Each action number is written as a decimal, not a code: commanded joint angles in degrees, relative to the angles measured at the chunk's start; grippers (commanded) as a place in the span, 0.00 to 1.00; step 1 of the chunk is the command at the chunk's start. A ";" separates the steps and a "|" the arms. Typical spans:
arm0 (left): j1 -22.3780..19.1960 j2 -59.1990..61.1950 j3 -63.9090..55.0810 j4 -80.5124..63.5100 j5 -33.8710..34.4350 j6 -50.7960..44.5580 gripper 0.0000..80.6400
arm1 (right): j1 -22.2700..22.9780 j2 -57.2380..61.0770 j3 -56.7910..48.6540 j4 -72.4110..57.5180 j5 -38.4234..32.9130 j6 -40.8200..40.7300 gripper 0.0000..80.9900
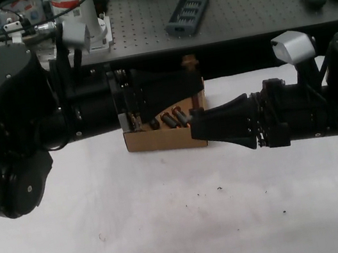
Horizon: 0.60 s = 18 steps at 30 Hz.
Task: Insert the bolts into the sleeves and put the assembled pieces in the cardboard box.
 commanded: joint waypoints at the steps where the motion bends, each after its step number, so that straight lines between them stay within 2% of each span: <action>1: 0.25 -0.64 -0.31 -0.30 -0.23 0.83 0.59 | -0.43 0.03 -0.47 -2.72 2.04 2.64 0.06; 12: 0.25 -0.64 -0.31 -0.30 -0.23 0.83 0.57 | -0.43 0.03 -0.47 -2.72 2.04 2.64 0.06; 15: 0.25 -0.64 -0.31 -0.30 -0.23 0.19 0.40 | -0.43 0.03 -0.47 -2.72 2.04 2.64 0.06; 18: 0.25 -0.64 -0.31 -0.30 0.32 0.20 0.12 | -0.43 0.03 -0.47 -2.72 2.04 2.64 0.06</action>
